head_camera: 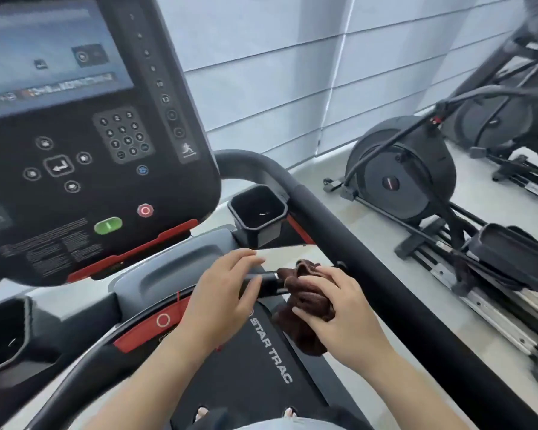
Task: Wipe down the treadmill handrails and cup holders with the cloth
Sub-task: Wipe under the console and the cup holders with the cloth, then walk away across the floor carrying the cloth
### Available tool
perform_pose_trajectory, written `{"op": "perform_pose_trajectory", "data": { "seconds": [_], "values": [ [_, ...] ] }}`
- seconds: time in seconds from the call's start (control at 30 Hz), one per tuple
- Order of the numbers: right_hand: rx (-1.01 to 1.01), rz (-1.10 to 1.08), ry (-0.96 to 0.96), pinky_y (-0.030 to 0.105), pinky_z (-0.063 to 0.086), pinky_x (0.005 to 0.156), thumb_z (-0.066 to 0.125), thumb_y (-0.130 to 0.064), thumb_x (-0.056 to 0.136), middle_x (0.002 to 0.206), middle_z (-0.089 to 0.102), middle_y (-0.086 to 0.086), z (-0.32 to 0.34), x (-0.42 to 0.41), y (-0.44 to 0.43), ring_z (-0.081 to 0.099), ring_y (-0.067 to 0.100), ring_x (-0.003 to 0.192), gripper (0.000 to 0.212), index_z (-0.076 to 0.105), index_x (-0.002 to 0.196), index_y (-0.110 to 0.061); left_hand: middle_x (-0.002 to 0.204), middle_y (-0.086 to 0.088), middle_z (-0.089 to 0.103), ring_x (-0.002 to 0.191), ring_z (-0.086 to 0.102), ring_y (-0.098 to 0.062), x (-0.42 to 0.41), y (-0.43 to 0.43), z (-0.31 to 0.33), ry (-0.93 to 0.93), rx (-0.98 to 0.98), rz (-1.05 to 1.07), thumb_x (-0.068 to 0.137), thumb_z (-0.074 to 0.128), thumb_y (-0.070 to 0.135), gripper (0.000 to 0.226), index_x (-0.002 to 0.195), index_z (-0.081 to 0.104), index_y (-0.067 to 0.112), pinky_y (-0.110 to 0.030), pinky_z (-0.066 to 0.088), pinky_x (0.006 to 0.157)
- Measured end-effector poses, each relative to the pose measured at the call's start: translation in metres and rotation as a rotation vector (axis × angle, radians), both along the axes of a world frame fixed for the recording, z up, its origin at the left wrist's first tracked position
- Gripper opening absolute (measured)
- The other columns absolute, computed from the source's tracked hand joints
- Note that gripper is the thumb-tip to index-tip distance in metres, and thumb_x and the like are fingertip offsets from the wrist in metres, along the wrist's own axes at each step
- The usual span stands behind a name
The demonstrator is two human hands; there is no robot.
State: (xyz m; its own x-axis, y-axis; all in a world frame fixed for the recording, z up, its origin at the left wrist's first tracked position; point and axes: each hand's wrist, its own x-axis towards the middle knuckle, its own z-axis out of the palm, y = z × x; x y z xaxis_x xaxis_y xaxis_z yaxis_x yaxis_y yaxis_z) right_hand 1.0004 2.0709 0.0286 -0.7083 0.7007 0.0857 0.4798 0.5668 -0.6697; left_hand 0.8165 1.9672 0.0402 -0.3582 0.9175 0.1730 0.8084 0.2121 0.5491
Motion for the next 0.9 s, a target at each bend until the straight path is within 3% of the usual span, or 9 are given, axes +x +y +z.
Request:
{"op": "perform_pose_trajectory", "data": {
  "seconds": [0.1,0.2,0.47,0.6,0.9],
  "values": [
    [-0.009,-0.165,-0.018,0.027,0.037,0.102,0.076,-0.036,0.073,0.122,0.051,-0.015,-0.009,0.031,-0.003,0.046,0.011,0.115,0.041,0.064,0.112,-0.034,0.124,0.006,0.056,0.114,0.051,-0.013,0.024,0.023,-0.007,0.038,-0.047,-0.201,0.09,0.053,0.024,0.028,0.117,0.058,0.02,-0.023,0.037,0.096],
    [-0.04,-0.367,-0.028,0.024,0.034,0.102,0.075,-0.04,0.074,0.125,0.049,-0.016,-0.016,0.061,-0.017,0.042,0.009,0.118,0.042,0.063,0.114,-0.035,0.121,0.004,0.059,0.11,0.055,-0.016,0.046,0.042,-0.011,0.074,-0.08,-0.429,0.091,0.051,0.025,0.026,0.115,0.059,0.019,-0.028,0.043,0.092],
    [-0.066,-0.996,-0.093,0.025,0.031,0.104,0.071,-0.041,0.079,0.131,0.046,-0.013,-0.014,0.126,-0.107,0.038,0.011,0.121,0.044,0.059,0.12,-0.034,0.131,0.004,0.05,0.117,0.049,-0.021,0.116,0.079,-0.019,0.205,-0.153,-0.995,0.093,0.042,0.038,0.037,0.125,0.051,0.021,-0.04,0.044,0.092],
    [-0.1,-1.24,-0.148,0.025,0.027,0.105,0.069,-0.043,0.08,0.134,0.043,-0.011,-0.019,0.145,-0.167,0.035,0.011,0.124,0.046,0.057,0.123,-0.032,0.135,0.005,0.046,0.121,0.046,-0.021,0.164,0.066,-0.033,0.224,-0.161,-1.262,0.093,0.04,0.04,0.039,0.128,0.048,0.024,-0.041,0.043,0.094],
    [-0.1,-1.663,-0.109,0.036,0.042,0.1,0.069,-0.045,0.078,0.13,0.045,-0.015,-0.019,0.182,-0.288,0.04,0.013,0.119,0.044,0.057,0.119,-0.033,0.138,0.007,0.043,0.125,0.041,-0.018,0.265,0.005,-0.033,0.249,-0.156,-1.72,0.094,0.036,0.042,0.042,0.132,0.042,0.027,-0.037,0.039,0.099]
  ]
}}
